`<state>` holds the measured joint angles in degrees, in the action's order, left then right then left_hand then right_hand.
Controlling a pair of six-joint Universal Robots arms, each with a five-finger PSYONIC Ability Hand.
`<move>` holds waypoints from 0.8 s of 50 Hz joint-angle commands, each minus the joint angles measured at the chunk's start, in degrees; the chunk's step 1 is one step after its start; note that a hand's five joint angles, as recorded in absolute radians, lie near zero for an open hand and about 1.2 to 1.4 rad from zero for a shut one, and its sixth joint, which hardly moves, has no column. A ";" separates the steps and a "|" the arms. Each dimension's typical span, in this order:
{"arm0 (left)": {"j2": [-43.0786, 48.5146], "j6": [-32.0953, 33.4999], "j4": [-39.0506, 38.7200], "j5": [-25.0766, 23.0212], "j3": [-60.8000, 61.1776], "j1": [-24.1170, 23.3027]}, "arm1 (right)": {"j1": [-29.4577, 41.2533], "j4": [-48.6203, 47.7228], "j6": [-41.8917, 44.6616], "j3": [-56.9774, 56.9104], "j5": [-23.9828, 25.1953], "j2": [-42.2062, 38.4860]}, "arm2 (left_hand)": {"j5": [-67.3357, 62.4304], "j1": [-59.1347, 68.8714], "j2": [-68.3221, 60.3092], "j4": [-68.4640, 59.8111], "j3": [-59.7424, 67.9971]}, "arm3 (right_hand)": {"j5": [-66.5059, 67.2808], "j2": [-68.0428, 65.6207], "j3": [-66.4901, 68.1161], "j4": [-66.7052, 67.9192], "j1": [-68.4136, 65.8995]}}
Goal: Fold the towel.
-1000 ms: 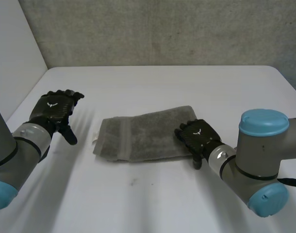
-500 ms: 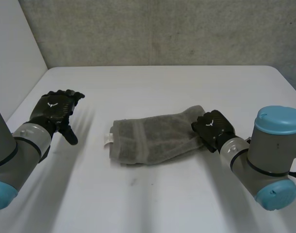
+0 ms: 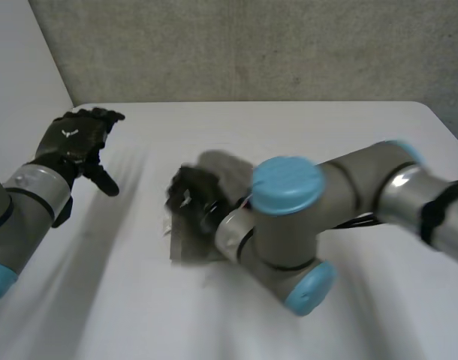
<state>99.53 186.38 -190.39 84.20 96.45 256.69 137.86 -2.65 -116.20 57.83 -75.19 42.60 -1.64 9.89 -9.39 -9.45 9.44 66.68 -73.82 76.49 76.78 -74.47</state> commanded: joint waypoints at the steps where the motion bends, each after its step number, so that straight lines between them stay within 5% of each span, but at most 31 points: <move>1: 0.49 -4.98 0.81 -0.09 -2.67 0.22 | 1.97 9.51 6.78 -4.92 1.45 -4.81 | 1.64 0.11 -0.61 -0.55 0.56 | -3.01 0.15 -2.82 -3.11 0.80; 2: 0.75 -5.06 1.16 -0.09 -3.10 0.13 | 1.89 8.90 5.39 -4.75 1.02 -4.03 | 1.64 0.11 -0.61 -0.55 0.56 | -27.66 24.80 -27.46 -27.76 25.45; 3: 0.75 -5.07 1.16 -0.09 -3.11 0.13 | 1.89 8.89 5.37 -4.75 1.01 -4.02 | 1.64 0.11 -0.61 -0.55 0.56 | -27.90 25.04 -27.71 -28.00 25.69; 5: 1.54 -5.15 1.69 0.00 -4.16 -0.31 | 1.63 7.75 -1.09 -3.09 0.66 -0.79 | 1.64 0.11 -0.61 -0.55 0.56 | -64.62 61.76 -64.43 -64.72 62.41; 14: 3.92 -5.86 3.36 0.44 -7.68 -2.16 | -3.30 1.60 -25.92 5.54 0.75 10.74 | 1.42 0.33 -0.83 -0.77 0.78 | -66.68 63.82 -66.49 -66.78 64.47; 24: 9.88 -9.10 9.68 3.95 -16.72 -11.19 | -12.51 -2.89 -55.06 15.64 -4.42 20.85 | 0.42 1.33 -1.83 -1.77 1.78 | -66.68 63.82 -66.49 -66.78 64.47; 32: 18.14 -9.72 11.00 8.42 -21.91 -19.20 | -15.95 3.69 -60.37 12.93 -6.20 17.26 | -1.10 2.85 -3.35 -3.29 3.30 | -66.68 63.82 -66.49 -66.78 64.47; 40: 25.79 -9.02 11.00 14.23 -23.94 -20.26 | -15.34 9.41 -60.55 5.38 -6.28 9.27 | -0.93 2.68 -3.18 -3.12 3.13 | -66.68 63.82 -66.49 -66.78 64.47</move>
<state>119.46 176.70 -179.27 94.39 73.79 237.23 121.90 2.20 -177.25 69.45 -81.64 58.77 -1.64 10.70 -10.84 -10.76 10.77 3.40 -14.11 13.95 14.59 -12.96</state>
